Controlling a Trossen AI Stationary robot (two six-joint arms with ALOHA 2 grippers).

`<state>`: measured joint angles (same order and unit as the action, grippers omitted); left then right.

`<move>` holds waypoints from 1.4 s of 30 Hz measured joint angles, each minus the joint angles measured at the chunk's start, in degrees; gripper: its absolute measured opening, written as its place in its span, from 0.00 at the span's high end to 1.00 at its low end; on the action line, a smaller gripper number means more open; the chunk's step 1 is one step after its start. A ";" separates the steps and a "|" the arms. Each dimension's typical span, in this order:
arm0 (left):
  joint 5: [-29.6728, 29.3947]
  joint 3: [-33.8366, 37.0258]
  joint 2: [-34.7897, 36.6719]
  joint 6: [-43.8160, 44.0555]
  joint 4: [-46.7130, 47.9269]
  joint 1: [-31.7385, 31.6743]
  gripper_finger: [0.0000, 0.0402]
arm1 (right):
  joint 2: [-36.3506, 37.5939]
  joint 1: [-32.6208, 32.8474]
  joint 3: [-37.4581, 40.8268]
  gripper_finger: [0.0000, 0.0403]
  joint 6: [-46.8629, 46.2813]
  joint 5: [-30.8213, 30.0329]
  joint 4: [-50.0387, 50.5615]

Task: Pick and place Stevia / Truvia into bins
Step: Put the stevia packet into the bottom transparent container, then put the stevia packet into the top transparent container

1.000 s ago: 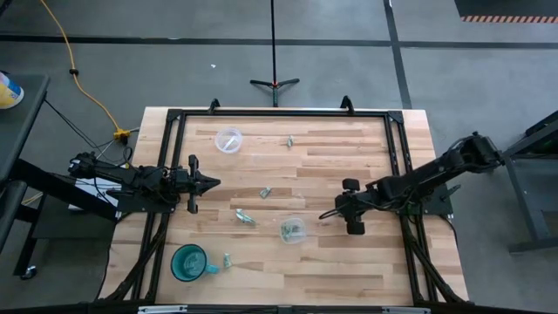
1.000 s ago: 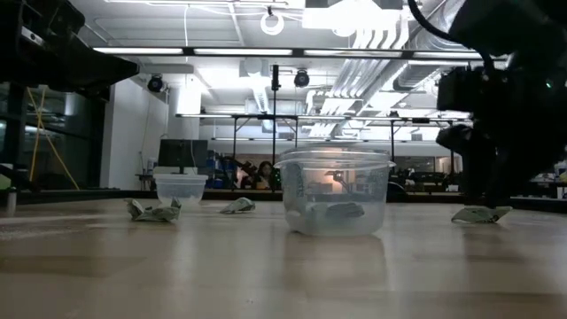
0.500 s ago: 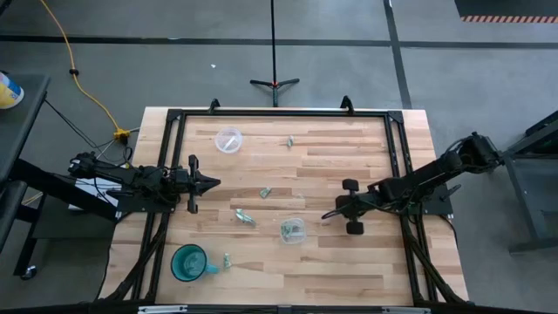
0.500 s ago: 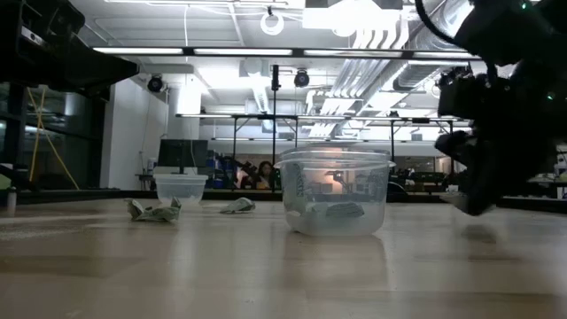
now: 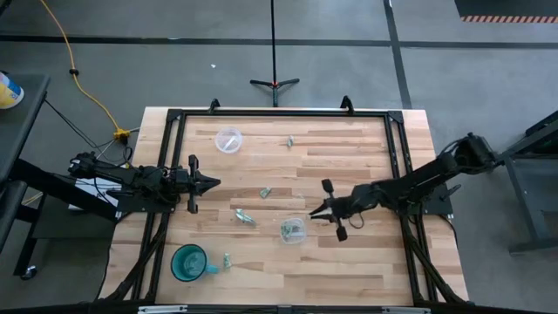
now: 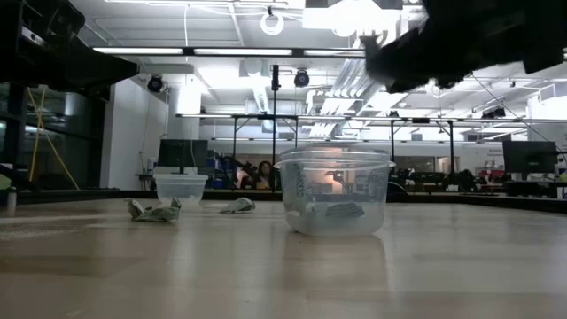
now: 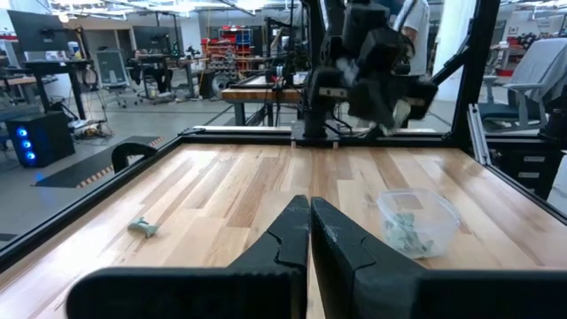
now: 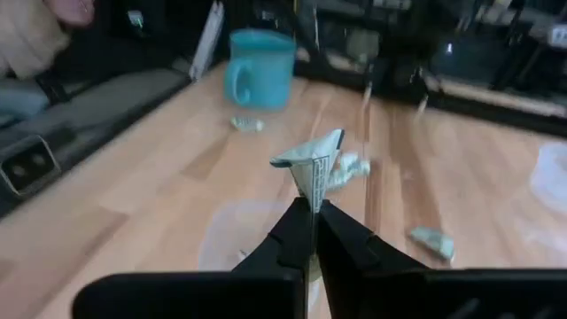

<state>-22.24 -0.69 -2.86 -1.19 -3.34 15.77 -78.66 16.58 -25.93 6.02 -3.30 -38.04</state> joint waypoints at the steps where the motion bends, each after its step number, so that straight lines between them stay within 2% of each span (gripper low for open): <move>1: -0.17 0.00 -0.01 0.00 0.01 0.00 0.88 | -1.82 -0.01 -0.94 0.99 -0.04 0.16 0.06; 6: -0.71 0.00 -0.01 0.00 -0.02 0.00 0.88 | -10.99 0.00 -7.59 0.97 -0.70 4.19 3.17; 12: -0.85 0.00 -0.01 0.00 -0.02 0.00 0.88 | -15.61 -0.08 -14.56 0.93 -4.14 4.38 11.13; 17: -0.88 0.00 -0.01 0.00 -0.03 0.00 0.88 | -15.31 0.10 -16.56 0.78 -2.81 6.14 12.02; 22: -0.90 0.00 0.01 -0.01 -0.06 0.00 0.88 | -12.33 -1.14 -16.98 0.61 -5.81 0.73 17.71; 26: -0.90 0.00 0.01 0.00 -0.06 0.00 0.88 | -5.16 -1.17 -13.33 0.62 -2.34 -2.23 17.77; 31: -0.90 0.00 -0.01 -0.02 -0.02 0.00 0.88 | 9.60 -1.35 -3.24 0.75 -1.59 -7.37 17.17; 36: -0.94 0.00 -0.01 -0.72 -0.04 0.00 0.88 | 29.06 -2.87 6.41 0.89 -3.30 -12.80 22.11; 38: -0.96 0.00 0.00 -1.55 -0.03 0.00 0.88 | 37.77 -3.75 8.67 0.93 -4.45 -12.94 24.49; 42: -1.03 0.00 0.01 -1.61 -0.03 0.00 0.88 | 53.33 -4.30 12.25 0.99 -5.96 -8.08 27.25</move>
<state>-23.27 -0.69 -2.85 -2.81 -3.37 15.77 -25.33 12.28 -13.68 0.06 -11.38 -10.80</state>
